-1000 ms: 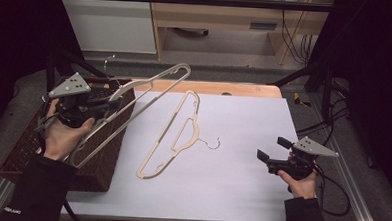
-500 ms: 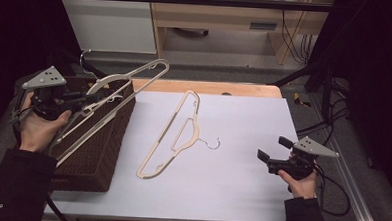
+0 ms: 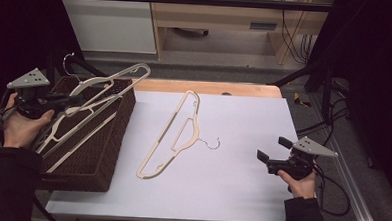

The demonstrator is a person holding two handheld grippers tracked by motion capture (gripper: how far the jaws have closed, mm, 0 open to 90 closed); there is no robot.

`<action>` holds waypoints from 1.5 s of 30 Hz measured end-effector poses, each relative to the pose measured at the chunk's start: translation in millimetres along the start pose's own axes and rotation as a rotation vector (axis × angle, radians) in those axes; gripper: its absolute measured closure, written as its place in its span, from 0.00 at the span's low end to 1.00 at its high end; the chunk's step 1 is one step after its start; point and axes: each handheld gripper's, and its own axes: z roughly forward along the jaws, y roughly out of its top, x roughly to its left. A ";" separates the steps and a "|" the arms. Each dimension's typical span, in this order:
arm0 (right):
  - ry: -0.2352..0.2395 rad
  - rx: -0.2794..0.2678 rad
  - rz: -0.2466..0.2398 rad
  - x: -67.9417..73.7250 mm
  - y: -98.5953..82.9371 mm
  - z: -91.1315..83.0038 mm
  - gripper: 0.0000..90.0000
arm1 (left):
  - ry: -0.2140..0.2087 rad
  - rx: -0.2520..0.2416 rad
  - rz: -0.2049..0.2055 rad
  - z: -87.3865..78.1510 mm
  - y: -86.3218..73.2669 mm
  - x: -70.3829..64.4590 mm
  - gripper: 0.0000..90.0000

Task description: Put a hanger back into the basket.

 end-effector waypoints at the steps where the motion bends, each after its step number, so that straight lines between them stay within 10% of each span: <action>1: 0.001 -0.002 0.002 0.0 0.1 -0.1 0.03 | 0.003 0.002 -0.008 -0.9 -3.0 4.3 0.95; 24: 0.000 0.004 -0.001 -0.4 -0.9 0.9 0.03 | 0.064 0.056 -0.104 -6.8 -54.1 48.0 0.95; 45: 0.003 0.008 -0.003 0.1 -1.3 1.5 0.03 | 0.028 0.157 -0.167 27.1 -93.9 40.2 0.94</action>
